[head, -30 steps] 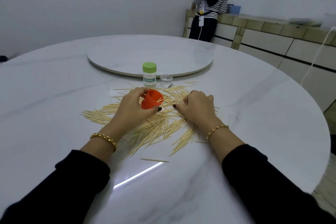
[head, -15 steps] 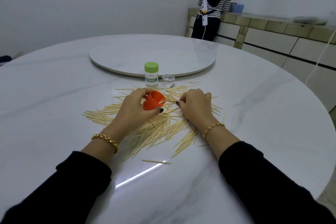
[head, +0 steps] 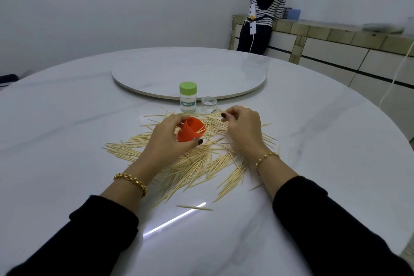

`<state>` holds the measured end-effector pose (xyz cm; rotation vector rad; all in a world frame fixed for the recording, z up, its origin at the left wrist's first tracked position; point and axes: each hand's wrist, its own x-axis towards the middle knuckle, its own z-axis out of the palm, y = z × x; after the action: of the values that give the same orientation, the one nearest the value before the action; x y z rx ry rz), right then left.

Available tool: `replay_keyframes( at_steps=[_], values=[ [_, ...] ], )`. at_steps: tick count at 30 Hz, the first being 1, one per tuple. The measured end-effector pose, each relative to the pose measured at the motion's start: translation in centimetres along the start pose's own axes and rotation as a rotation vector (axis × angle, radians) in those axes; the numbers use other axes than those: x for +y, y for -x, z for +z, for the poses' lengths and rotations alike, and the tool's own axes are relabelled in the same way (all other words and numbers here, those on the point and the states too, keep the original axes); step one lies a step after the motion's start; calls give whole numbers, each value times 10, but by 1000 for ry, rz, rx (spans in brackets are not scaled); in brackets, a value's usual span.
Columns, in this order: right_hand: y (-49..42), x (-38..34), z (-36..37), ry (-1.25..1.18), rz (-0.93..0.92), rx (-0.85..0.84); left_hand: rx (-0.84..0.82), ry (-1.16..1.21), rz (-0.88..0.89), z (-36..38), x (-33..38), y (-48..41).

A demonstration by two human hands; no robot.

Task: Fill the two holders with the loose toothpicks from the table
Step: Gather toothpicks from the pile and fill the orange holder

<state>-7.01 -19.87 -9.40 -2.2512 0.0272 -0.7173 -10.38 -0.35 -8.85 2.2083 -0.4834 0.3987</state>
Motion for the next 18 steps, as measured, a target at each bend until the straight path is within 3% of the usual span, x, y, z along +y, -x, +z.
replay_keyframes(
  at_steps=[8, 13, 18],
  values=[
    [7, -25, -12, -466, 148, -65, -16, 0, 15, 2, 2, 2],
    [14, -50, -16, -787, 147, -108, -12, 12, 6, 2, 2, 2],
    [23, -53, -6, -724, 101, -190, -1, 40, 7, 2, 5, 2]
  ],
)
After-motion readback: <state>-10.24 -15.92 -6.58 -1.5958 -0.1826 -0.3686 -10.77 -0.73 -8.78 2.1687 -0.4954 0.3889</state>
